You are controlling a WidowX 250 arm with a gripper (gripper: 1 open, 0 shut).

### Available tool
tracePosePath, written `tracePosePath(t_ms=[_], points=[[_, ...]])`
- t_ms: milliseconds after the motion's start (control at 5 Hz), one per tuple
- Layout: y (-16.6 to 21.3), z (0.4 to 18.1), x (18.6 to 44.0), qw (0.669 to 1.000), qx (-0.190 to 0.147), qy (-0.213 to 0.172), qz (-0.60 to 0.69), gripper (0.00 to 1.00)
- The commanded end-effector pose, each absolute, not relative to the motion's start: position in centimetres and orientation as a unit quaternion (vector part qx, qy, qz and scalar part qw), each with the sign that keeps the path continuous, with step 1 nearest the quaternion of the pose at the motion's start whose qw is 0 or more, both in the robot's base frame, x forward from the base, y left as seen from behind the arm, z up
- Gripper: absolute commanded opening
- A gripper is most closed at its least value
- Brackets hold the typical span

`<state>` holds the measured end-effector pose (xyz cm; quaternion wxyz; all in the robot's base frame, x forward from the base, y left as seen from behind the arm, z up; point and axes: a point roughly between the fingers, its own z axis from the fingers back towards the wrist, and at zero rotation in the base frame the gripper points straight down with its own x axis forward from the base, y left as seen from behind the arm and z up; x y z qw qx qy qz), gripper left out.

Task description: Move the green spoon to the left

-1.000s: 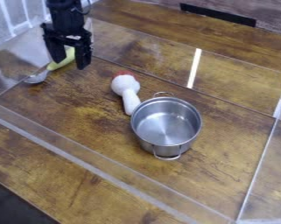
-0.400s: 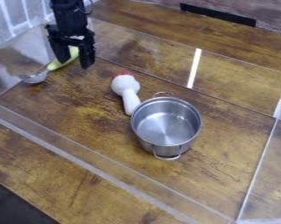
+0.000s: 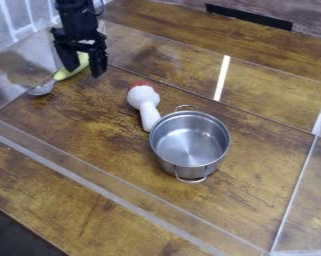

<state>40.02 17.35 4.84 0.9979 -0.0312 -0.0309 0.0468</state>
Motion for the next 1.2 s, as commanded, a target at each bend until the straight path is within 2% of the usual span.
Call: tracePosePath(t_ms=[0,200,600,1000], points=[[18.6,7.4,40.4,0.996,-0.02,-0.065,0.056,0.0],[18.8,7.2,40.6,0.996,-0.019,-0.058,0.057,1.0],[18.9,7.4,40.8,0.997,-0.013,-0.051,0.06,1.0],[18.7,9.8,40.9,0.996,0.004,-0.062,0.06,1.0]])
